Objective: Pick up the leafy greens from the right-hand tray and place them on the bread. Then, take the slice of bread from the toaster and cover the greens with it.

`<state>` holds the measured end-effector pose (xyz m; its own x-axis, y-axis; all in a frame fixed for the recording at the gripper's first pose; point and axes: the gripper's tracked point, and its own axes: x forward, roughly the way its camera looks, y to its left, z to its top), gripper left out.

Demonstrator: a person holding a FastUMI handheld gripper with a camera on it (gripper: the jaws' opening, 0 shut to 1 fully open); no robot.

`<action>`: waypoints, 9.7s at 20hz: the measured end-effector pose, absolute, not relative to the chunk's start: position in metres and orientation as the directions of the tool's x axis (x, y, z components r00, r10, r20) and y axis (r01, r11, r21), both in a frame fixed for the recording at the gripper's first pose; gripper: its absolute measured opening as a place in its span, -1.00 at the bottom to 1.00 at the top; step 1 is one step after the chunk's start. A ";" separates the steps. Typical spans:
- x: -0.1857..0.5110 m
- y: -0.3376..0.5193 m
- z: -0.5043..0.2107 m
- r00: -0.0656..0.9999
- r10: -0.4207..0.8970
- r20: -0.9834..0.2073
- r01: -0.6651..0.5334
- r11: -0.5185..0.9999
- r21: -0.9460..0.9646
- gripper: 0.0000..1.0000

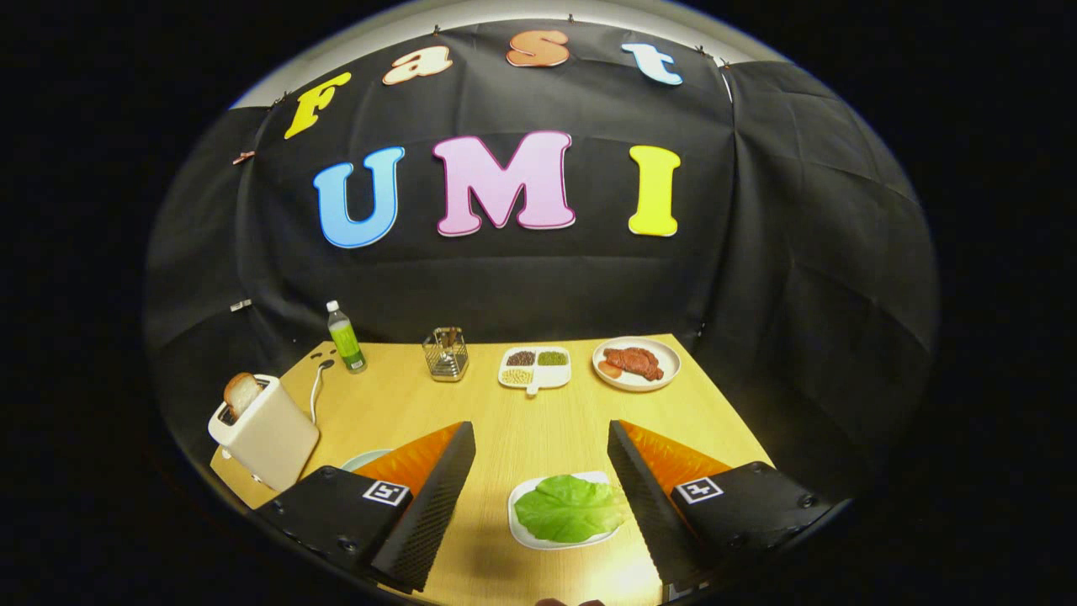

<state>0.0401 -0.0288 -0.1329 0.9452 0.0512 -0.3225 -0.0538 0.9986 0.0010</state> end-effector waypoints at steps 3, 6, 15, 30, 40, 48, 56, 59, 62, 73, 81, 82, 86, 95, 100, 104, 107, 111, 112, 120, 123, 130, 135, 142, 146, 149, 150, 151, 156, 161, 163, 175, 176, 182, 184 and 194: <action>0.045 -0.037 -0.163 0.921 0.058 -0.385 -0.067 0.998 -0.011 0.97; 0.053 -0.043 -0.195 0.893 0.072 -0.445 -0.086 0.996 -0.010 0.97; 0.074 -0.052 -0.285 0.796 0.114 -0.595 -0.154 0.988 -0.017 0.97; 0.071 -0.050 -0.356 0.682 0.156 -0.714 -0.272 0.961 -0.049 0.71; 0.069 -0.049 -0.353 0.671 0.178 -0.719 -0.327 0.942 -0.071 -0.29; 0.064 -0.046 -0.349 0.633 0.201 -0.747 -0.310 0.951 -0.007 -0.87; 0.059 -0.033 -0.299 0.693 0.184 -0.697 -0.300 0.953 -0.046 -0.88; 0.056 -0.017 -0.273 0.718 0.191 -0.669 -0.297 0.954 -0.046 -0.88; 0.056 0.005 -0.250 0.740 0.201 -0.642 -0.304 0.951 -0.052 -0.87; 0.050 0.112 -0.225 0.773 0.244 -0.585 -0.380 0.917 -0.120 -0.87; 0.055 0.165 -0.256 0.751 0.253 -0.609 -0.405 0.906 -0.122 -0.87; 0.056 0.170 -0.260 0.747 0.257 -0.613 -0.407 0.906 -0.116 -0.87; 0.057 0.189 -0.273 0.738 0.262 -0.622 -0.416 0.902 -0.115 -0.85; 0.045 0.215 -0.305 0.685 0.276 -0.674 -0.442 0.893 -0.085 -0.40; 0.040 0.225 -0.315 0.658 0.277 -0.700 -0.436 0.898 -0.054 0.28; 0.046 0.224 -0.307 0.673 0.269 -0.689 -0.412 0.910 -0.046 0.78; 0.045 0.224 -0.296 0.687 0.269 -0.675 -0.397 0.917 -0.038 0.95; 0.037 0.236 -0.268 0.709 0.306 -0.636 -0.415 0.909 -0.024 0.95; 0.033 0.243 -0.258 0.713 0.323 -0.622 -0.428 0.904 -0.021 0.95; 0.013 0.340 -0.156 0.715 0.524 -0.463 -0.569 0.821 0.050 0.98; 0.010 0.375 -0.135 0.688 0.576 -0.441 -0.619 0.783 0.056 0.99; 0.016 0.439 -0.139 0.651 0.600 -0.464 -0.661 0.749 0.042 0.99; 0.035 0.460 -0.165 0.666 0.550 -0.504 -0.644 0.765 -0.017 0.99; 0.056 0.470 -0.196 0.673 0.478 -0.564 -0.590 0.807 -0.020 0.90; 0.058 0.473 -0.200 0.683 0.465 -0.564 -0.589 0.806 -0.049 0.41; 0.055 0.475 -0.207 0.669 0.453 -0.589 -0.580 0.814 -0.033 0.06; 0.055 0.473 -0.206 0.670 0.447 -0.592 -0.576 0.817 -0.034 -0.10; 0.056 0.472 -0.205 0.667 0.449 -0.595 -0.576 0.817 -0.030 -0.26; 0.047 0.472 -0.202 0.611 0.487 -0.624 -0.607 0.794 0.025 -0.58; 0.043 0.476 -0.192 0.592 0.521 -0.615 -0.621 0.781 0.065 -0.76; 0.044 0.474 -0.179 0.599 0.534 -0.597 -0.622 0.780 0.074 -0.80; 0.059 0.433 -0.091 0.672 0.581 -0.459 -0.585 0.797 0.153 -0.81; 0.063 0.424 -0.088 0.682 0.574 -0.454 -0.576 0.804 0.150 -0.81; 0.084 0.360 -0.095 0.722 0.513 -0.463 -0.506 0.849 0.152 -0.81; 0.088 0.340 -0.105 0.725 0.496 -0.477 -0.471 0.863 0.181 -0.81; 0.079 0.268 -0.173 0.674 0.507 -0.538 -0.366 0.861 0.354 -0.81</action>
